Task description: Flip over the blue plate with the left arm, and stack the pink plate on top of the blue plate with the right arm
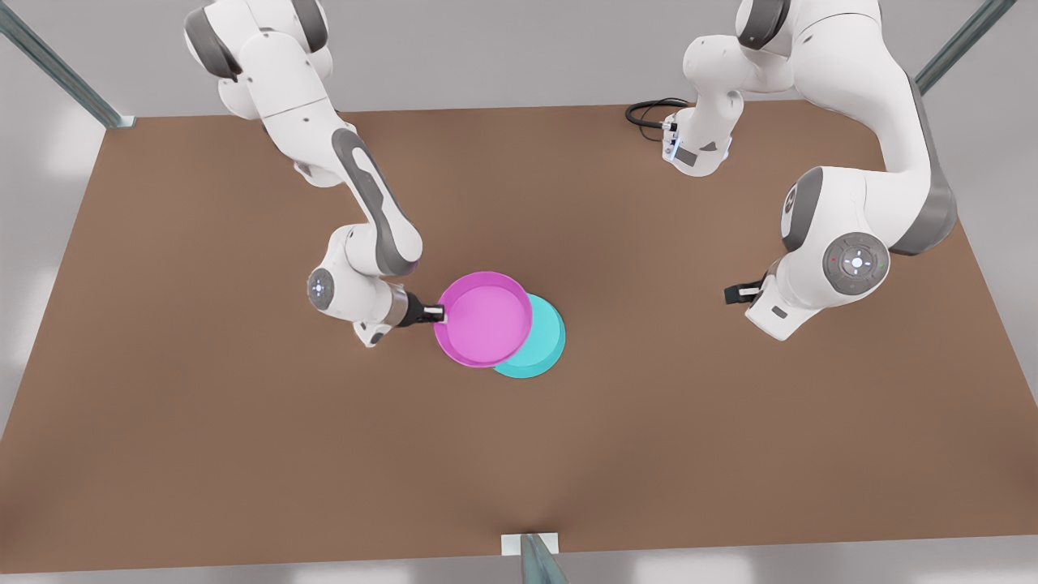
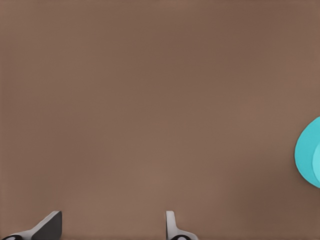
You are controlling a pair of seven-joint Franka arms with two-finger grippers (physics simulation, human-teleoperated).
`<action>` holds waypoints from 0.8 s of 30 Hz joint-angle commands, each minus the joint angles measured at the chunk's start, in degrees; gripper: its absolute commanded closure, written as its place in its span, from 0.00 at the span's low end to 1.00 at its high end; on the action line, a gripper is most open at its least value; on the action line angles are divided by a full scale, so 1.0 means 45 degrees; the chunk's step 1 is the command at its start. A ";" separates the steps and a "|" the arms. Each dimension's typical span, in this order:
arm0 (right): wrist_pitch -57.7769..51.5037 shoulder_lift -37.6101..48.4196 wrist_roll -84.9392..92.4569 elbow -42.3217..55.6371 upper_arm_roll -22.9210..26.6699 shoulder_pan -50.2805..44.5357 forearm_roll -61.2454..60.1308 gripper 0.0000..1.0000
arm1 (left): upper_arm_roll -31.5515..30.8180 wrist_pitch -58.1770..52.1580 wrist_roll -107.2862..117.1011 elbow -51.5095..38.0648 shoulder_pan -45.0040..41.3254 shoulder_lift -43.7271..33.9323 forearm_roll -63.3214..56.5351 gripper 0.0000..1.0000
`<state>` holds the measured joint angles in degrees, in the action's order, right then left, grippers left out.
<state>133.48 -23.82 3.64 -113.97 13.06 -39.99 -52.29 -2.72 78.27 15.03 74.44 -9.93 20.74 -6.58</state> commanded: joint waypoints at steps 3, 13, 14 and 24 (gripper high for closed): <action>0.0259 -0.0567 -0.1141 0.0581 0.0262 -0.0859 0.0019 0.79 | 0.0059 0.0010 0.0000 0.0000 0.0000 0.0000 -0.0023 0.00; 0.0748 -0.1172 -0.2215 0.1108 0.0536 -0.1640 -0.0430 0.43 | 0.0059 0.0107 0.0000 0.0000 0.0000 0.0097 -0.0043 0.00; 0.0748 -0.1172 -0.2215 0.1108 0.0536 -0.1738 -0.0430 0.39 | 0.0059 0.0107 0.0000 0.0000 0.0000 0.0097 -0.0043 0.00; -0.1673 0.2460 -0.1571 0.0190 0.3503 -0.1582 0.1676 0.00 | 0.0059 0.0107 -0.0019 -0.0039 -0.0019 0.0078 0.0035 0.00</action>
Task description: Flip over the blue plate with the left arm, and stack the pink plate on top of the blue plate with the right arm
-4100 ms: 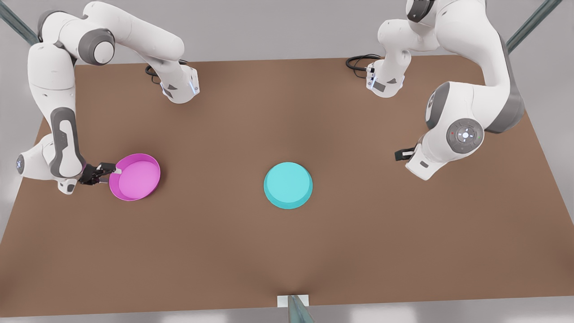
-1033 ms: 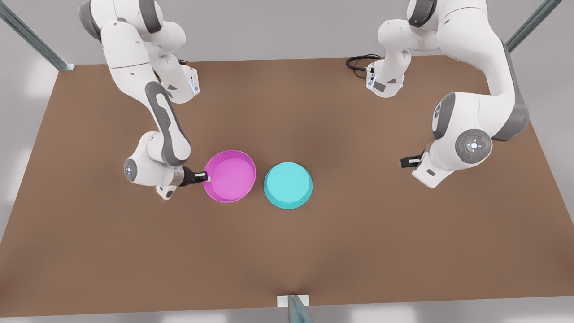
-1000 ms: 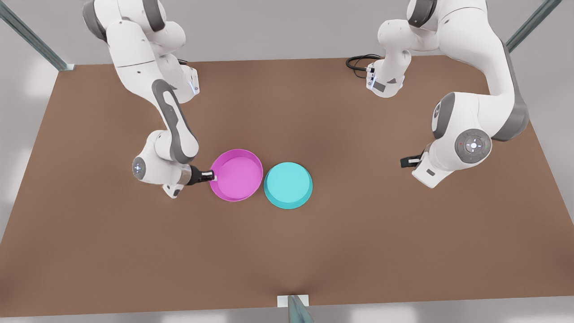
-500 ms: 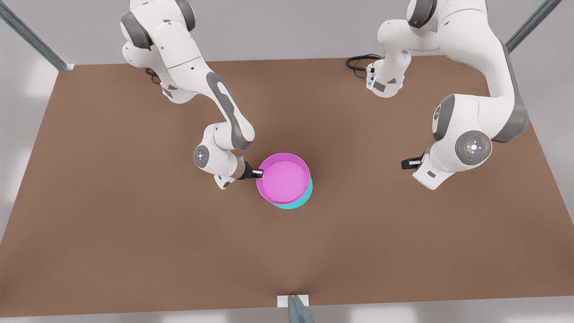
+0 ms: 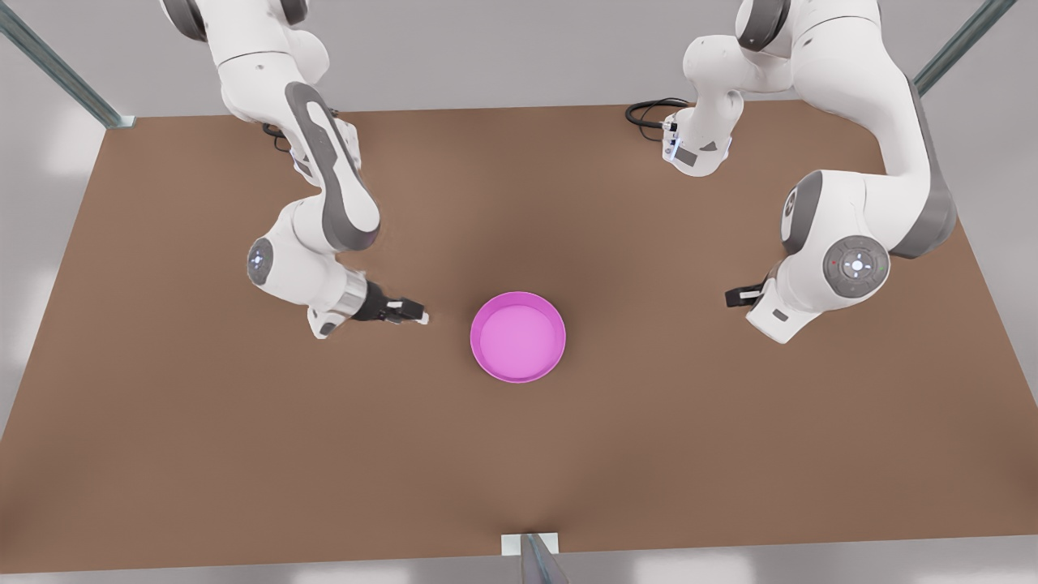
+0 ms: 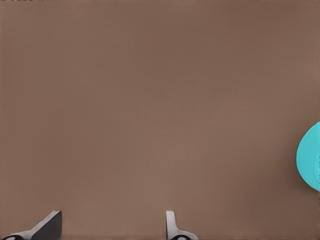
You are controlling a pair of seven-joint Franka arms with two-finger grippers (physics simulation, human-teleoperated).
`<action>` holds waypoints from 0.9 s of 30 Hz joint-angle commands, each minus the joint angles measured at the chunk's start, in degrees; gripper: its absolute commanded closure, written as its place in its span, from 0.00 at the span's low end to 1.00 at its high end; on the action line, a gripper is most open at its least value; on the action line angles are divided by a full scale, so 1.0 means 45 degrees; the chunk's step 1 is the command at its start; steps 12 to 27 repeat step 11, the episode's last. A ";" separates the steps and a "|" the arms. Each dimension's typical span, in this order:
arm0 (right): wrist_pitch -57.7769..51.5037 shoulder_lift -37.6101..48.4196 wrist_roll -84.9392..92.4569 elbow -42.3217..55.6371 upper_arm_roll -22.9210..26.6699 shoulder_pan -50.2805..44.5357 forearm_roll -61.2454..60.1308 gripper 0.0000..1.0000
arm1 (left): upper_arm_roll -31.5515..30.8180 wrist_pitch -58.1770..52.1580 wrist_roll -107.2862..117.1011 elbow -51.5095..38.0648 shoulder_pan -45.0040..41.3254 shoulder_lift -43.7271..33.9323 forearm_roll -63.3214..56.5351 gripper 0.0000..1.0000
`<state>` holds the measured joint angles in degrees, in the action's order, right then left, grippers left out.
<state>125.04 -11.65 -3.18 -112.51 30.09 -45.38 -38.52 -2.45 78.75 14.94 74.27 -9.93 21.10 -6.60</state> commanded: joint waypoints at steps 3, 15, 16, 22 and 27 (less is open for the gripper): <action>-0.0988 0.0732 0.1643 0.0510 -0.0008 0.2114 0.4787 0.00 | -0.0002 0.0156 -0.0176 0.0000 -0.0020 0.0019 0.0100 0.00; -0.7572 0.2139 0.1761 0.4495 -0.5691 0.9635 0.8287 0.00 | -0.0002 0.0293 -0.0294 -0.0196 -0.0020 0.0077 0.0080 0.00; -0.7572 0.2139 0.1761 0.4495 -0.5691 0.9635 0.8287 0.00 | -0.0002 0.0293 -0.0294 -0.0196 -0.0020 0.0077 0.0080 0.00; -0.7572 0.2139 0.1761 0.4495 -0.5691 0.9635 0.8287 0.00 | -0.0002 0.0293 -0.0294 -0.0196 -0.0020 0.0077 0.0080 0.00; -0.7572 0.2139 0.1761 0.4495 -0.5691 0.9635 0.8287 0.00 | -0.0002 0.0293 -0.0294 -0.0196 -0.0020 0.0077 0.0080 0.00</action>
